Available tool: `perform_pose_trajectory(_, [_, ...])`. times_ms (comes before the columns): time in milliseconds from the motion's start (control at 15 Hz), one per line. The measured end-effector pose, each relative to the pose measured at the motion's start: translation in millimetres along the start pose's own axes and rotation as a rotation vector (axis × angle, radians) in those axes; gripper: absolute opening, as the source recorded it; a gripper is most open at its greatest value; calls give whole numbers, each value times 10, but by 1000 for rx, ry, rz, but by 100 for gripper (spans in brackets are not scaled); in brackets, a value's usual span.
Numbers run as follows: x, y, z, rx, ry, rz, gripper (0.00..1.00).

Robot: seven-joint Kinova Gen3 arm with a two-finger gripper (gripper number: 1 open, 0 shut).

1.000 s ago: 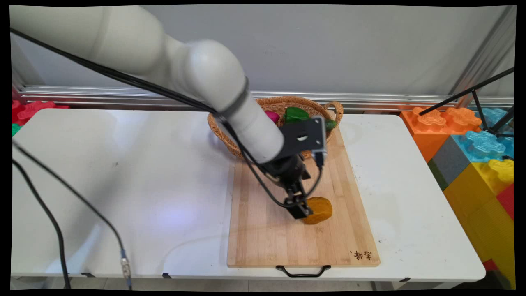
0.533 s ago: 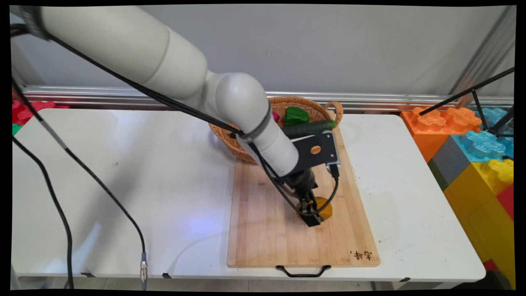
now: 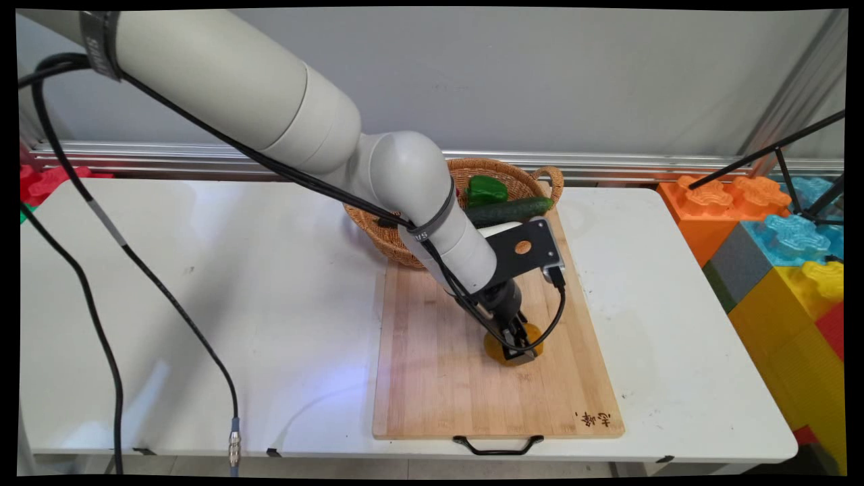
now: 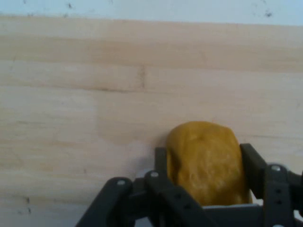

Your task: Place the picked object in the vegetable basket

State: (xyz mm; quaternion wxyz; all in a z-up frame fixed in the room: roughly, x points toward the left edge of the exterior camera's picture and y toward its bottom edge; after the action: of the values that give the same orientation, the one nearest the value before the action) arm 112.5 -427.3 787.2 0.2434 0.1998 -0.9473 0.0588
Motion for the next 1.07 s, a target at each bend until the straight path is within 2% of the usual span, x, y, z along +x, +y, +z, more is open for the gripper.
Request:
perform_pose_trajectory(267, [71, 18, -216, 8, 1, -35, 0])
perform_pose_trajectory(467, [217, -15, -496, 42, 10, -38, 0])
perform_pose_trajectory(800, [429, -237, -1001, 146, 10, -30, 0])
perform_pose_trajectory(1067, [363, -561, -1338, 241, -24, -63, 0])
